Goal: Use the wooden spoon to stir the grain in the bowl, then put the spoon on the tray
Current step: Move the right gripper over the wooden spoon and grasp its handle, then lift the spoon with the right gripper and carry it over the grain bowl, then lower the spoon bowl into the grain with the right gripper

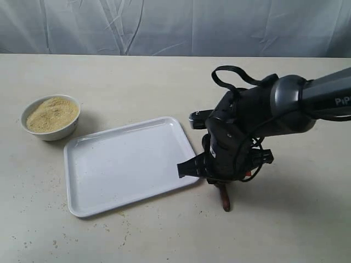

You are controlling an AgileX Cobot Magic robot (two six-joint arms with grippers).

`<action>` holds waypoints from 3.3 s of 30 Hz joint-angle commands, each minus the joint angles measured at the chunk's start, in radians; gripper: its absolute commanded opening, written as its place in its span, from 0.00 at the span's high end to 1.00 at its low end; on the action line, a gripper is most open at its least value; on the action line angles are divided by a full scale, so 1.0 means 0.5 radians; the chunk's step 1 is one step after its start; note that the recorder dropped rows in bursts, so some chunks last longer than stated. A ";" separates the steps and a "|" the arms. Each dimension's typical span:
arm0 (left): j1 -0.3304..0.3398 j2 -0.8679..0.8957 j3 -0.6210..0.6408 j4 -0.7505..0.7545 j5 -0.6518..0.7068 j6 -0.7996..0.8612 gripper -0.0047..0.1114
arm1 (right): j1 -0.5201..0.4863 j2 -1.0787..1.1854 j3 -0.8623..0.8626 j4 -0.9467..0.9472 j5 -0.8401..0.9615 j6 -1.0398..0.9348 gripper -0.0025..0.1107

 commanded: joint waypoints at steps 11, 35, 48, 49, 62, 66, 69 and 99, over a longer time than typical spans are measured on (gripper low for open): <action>0.002 -0.010 0.010 0.002 -0.007 -0.002 0.96 | -0.004 -0.130 -0.928 0.301 0.484 -1.220 0.97; 0.002 -0.010 0.010 0.002 -0.007 -0.002 0.96 | 0.398 1.159 -2.562 -0.171 0.421 -2.465 0.97; 0.002 -0.010 0.010 0.002 -0.007 -0.002 0.96 | 0.414 1.248 -2.566 -0.253 0.132 -2.516 0.97; 0.002 -0.010 0.010 0.002 -0.007 -0.002 0.96 | 0.414 1.259 -2.566 -0.253 0.132 -2.521 0.97; 0.002 -0.010 0.010 0.002 -0.011 -0.002 0.96 | 0.415 1.296 -2.562 -0.255 0.171 -2.526 0.97; 0.002 -0.010 0.010 0.002 -0.011 -0.002 0.96 | 0.427 1.296 -2.562 -0.255 0.171 -2.529 0.97; 0.002 -0.010 0.010 0.002 -0.011 -0.002 0.96 | 0.437 1.296 -2.562 -0.254 0.171 -2.581 0.97; 0.002 -0.010 0.010 0.002 -0.011 -0.002 0.96 | 0.348 0.737 -1.992 0.936 -0.071 -1.341 0.70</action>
